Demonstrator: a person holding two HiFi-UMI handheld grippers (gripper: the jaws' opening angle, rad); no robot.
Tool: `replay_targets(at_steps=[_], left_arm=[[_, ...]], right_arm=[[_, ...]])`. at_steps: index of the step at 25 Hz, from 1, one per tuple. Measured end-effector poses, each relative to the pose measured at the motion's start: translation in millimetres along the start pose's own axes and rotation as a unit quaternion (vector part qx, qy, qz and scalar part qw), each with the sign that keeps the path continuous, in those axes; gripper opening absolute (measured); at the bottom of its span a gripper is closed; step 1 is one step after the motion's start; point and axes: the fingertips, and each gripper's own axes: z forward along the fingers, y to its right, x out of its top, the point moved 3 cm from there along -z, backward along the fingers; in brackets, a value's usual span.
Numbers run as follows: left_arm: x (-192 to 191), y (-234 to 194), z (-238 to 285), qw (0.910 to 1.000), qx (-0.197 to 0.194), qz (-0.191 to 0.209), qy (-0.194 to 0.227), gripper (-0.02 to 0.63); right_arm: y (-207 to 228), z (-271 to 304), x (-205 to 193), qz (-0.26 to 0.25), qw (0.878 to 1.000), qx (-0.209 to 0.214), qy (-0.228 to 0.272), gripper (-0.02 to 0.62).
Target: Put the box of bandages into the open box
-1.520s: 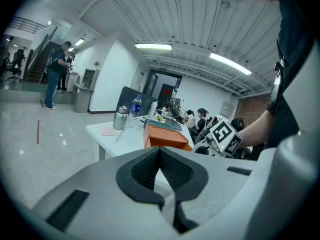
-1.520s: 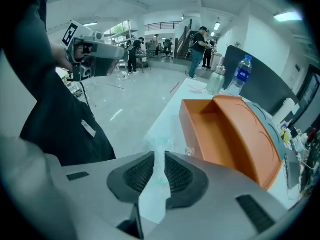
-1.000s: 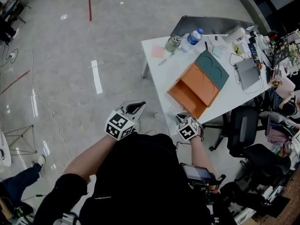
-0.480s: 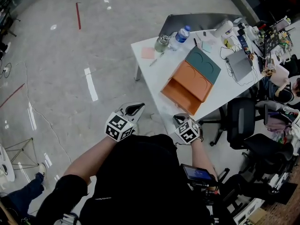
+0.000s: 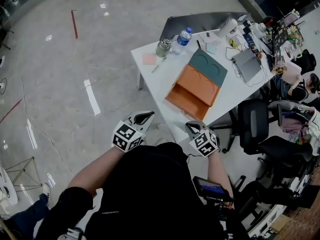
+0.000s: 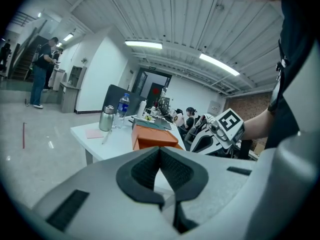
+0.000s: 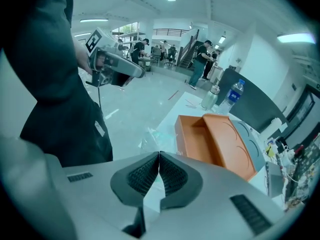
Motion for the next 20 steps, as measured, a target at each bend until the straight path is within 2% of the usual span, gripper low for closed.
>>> replay_targets(at_steps=[8,20], left_arm=[[0.9,6.3,8.4,1.0000,0.007,0.000,0.000,0.008],[1.4,18.8,25.8,0.9987,0.049,-0.014,0.003,0.008]], right_arm=[[34.5,-16.9,-1.3,-0.005,0.999,-0.026,0.018,0.028],[83.3,-10.0,-3.7,-0.032,0.999,-0.016,0.021,0.028]])
